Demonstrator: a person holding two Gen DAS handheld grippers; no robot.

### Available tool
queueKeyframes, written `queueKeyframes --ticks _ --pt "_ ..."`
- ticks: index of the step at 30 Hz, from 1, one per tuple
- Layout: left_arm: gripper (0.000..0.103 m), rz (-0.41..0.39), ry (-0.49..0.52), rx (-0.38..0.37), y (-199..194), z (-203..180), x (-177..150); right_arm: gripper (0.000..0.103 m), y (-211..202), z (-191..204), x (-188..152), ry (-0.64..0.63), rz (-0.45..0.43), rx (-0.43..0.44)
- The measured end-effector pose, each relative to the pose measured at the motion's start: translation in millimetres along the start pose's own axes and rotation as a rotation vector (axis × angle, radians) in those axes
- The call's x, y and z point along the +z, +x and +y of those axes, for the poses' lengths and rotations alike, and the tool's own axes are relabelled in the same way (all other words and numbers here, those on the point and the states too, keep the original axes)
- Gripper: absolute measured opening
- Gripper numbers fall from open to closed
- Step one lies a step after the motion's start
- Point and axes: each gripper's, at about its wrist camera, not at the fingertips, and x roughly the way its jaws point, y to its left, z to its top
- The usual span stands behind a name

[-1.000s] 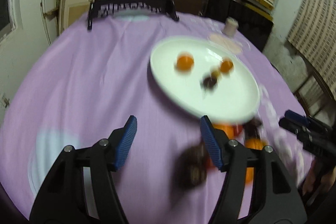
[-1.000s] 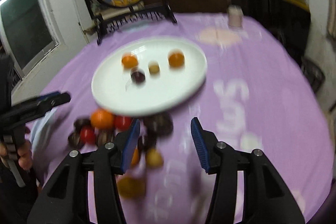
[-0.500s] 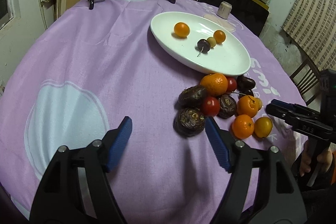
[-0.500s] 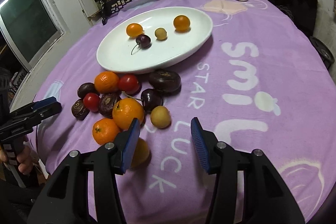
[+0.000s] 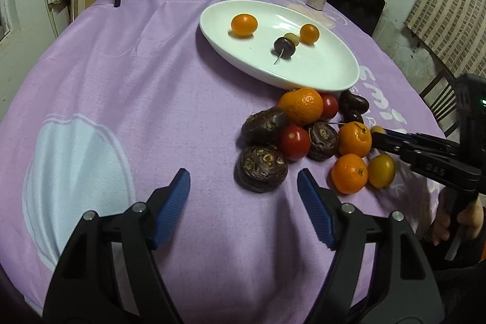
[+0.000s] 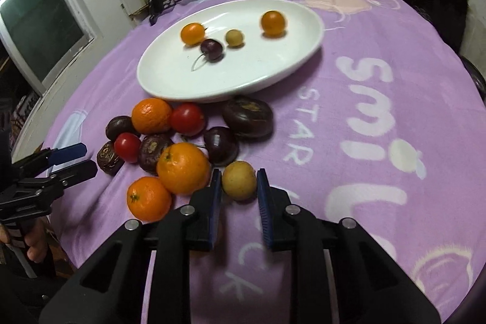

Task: Organize fruits
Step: 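Grasp another tan longan with the right tool while the left tool grasps a dark brown fruit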

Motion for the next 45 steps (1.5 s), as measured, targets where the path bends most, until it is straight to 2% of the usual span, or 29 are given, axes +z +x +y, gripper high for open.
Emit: queueKeyframes --ticks 7,8,11,15,19,26,30,37,39,43,45 --pt "0.069 0.041 0.035 -0.022 23.4 -16.1 5.9 0.024 -11.7 -13.7 -9.8 0.041 -0.003 0.006" --pt "0.068 0.030 0.052 0.000 26.2 -19.8 5.8 0.024 -12.5 -14.1 -10.6 0.044 -0.004 0.010" --pt "0.040 0.018 0.091 0.039 28.3 -28.7 6.2 0.024 -15.4 -14.8 -12.1 0.047 -0.009 0.019" --pt "0.040 0.019 0.084 0.014 20.2 -28.2 4.2 0.024 -20.7 -12.6 -11.9 0.039 -0.022 0.028" --pt "0.040 -0.020 0.092 0.011 2.4 -30.1 3.1 0.024 -23.6 -11.9 -10.6 0.041 -0.028 0.035" --pt "0.040 -0.057 0.100 -0.023 -16.0 -29.6 14.6 0.024 -20.6 -6.5 -4.4 0.032 -0.026 0.041" --pt "0.040 -0.062 0.103 -0.016 -15.7 -28.9 27.0 0.024 -21.7 -1.7 2.4 0.014 -0.037 0.048" --pt "0.041 -0.105 0.123 -0.014 -11.1 -33.5 80.0 0.024 -17.7 14.2 44.8 -0.075 -0.067 0.059" --pt "0.041 -0.105 0.120 -0.034 -0.2 -35.7 106.8 0.024 -13.3 16.9 65.4 -0.089 -0.084 0.059" --pt "0.041 -0.096 0.097 -0.015 35.9 -38.6 170.5 0.024 11.2 22.1 126.8 -0.109 -0.114 0.050" --pt "0.041 -0.079 0.069 -0.021 54.5 -36.1 193.4 0.024 24.0 20.9 146.1 -0.107 -0.139 0.023"
